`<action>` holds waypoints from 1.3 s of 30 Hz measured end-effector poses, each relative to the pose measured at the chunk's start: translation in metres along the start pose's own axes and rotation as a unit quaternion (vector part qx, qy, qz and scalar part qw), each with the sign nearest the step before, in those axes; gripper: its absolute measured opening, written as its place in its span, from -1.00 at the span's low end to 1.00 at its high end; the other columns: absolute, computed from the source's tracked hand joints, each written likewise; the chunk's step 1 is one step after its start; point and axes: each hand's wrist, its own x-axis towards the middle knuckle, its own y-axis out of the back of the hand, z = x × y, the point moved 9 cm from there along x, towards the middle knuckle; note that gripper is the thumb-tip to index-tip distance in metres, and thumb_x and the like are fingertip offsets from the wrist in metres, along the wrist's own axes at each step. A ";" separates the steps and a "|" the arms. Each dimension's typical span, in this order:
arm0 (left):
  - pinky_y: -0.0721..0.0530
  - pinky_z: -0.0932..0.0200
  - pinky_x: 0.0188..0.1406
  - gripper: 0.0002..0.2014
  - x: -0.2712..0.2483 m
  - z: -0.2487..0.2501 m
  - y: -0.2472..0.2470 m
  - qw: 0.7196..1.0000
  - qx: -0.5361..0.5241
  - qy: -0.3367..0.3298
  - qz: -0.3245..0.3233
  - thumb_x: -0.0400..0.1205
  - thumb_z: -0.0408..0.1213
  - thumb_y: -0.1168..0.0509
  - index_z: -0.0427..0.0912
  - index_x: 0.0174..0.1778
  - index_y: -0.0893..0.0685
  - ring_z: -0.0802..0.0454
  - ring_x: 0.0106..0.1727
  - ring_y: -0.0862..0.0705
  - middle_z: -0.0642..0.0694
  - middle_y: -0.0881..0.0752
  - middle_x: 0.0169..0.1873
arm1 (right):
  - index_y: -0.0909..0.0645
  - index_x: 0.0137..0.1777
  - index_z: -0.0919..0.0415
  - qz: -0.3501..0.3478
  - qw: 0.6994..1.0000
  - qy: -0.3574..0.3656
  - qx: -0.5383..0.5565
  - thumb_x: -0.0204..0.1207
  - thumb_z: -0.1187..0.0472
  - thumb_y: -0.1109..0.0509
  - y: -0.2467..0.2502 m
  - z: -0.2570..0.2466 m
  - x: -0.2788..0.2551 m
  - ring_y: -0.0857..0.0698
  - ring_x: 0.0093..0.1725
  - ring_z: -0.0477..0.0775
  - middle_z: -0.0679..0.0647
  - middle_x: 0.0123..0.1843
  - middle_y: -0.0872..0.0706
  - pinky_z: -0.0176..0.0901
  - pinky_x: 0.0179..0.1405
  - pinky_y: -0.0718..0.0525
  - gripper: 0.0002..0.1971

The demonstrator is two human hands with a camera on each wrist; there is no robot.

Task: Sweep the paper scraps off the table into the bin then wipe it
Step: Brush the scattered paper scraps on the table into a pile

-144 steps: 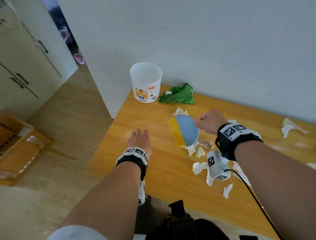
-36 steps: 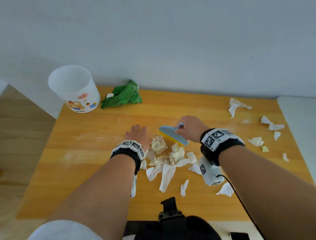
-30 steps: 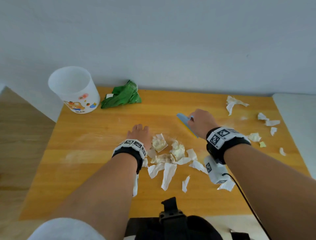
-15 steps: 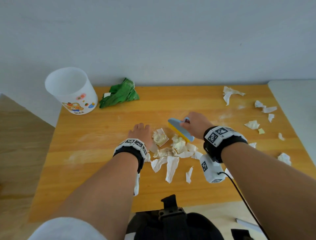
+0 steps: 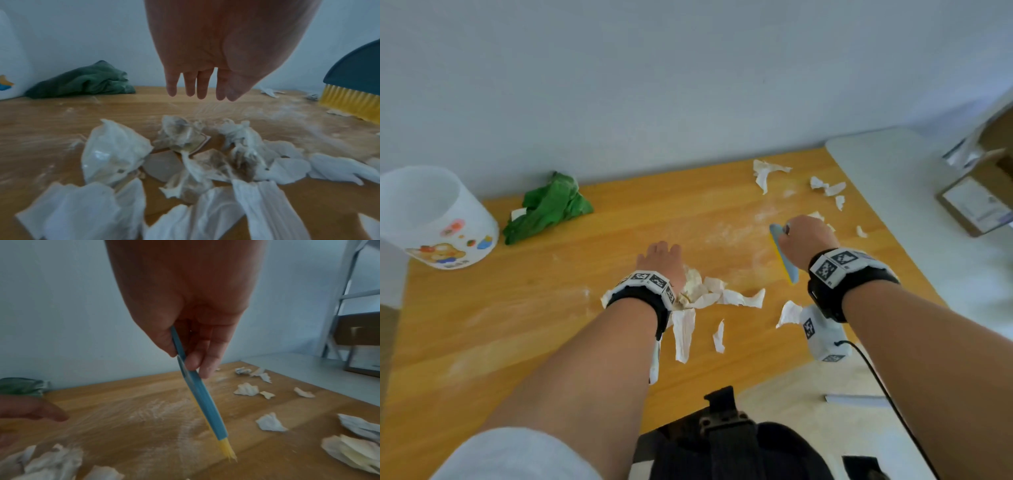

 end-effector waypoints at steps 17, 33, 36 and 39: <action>-0.02 -0.40 0.63 -0.54 -0.014 -0.025 -0.010 0.999 -0.012 0.027 0.035 0.74 -0.23 -0.08 -0.11 0.58 -0.27 -0.16 0.69 -0.08 -0.16 -0.22 0.62 | -0.39 -0.44 0.23 -0.089 0.996 -0.013 0.020 0.65 0.22 -0.21 -0.061 -0.020 -0.023 -0.47 -0.53 0.05 0.08 -0.50 -0.49 -0.23 -0.61 -0.39 -0.62; -0.06 -0.38 0.63 -0.48 -0.037 -0.081 -0.003 0.995 -0.043 0.085 0.039 0.73 -0.29 -0.09 -0.09 0.64 -0.21 -0.19 0.70 -0.08 -0.17 -0.15 0.66 | -0.40 -0.48 0.27 -0.025 0.994 0.085 0.071 0.62 0.19 -0.17 -0.031 -0.086 -0.013 -0.62 -0.46 0.19 0.18 -0.47 -0.63 -0.14 -0.42 -0.56 -0.60; -0.06 -0.38 0.63 -0.49 -0.037 -0.077 -0.002 0.995 -0.040 0.082 0.039 0.72 -0.31 -0.07 -0.09 0.63 -0.20 -0.19 0.70 -0.07 -0.18 -0.16 0.66 | -0.39 -0.43 0.22 -0.022 0.999 0.049 0.011 0.64 0.16 -0.18 -0.030 -0.067 -0.016 -0.55 -0.49 0.08 0.12 -0.46 -0.55 -0.21 -0.55 -0.42 -0.62; -0.05 -0.38 0.64 -0.49 -0.038 -0.077 -0.006 0.995 -0.049 0.083 0.029 0.72 -0.32 -0.06 -0.10 0.64 -0.21 -0.19 0.70 -0.06 -0.19 -0.15 0.66 | -0.37 -0.41 0.20 -0.051 0.998 0.027 -0.027 0.66 0.19 -0.18 -0.045 -0.059 -0.022 -0.49 -0.50 0.03 0.09 -0.44 -0.50 -0.21 -0.59 -0.34 -0.65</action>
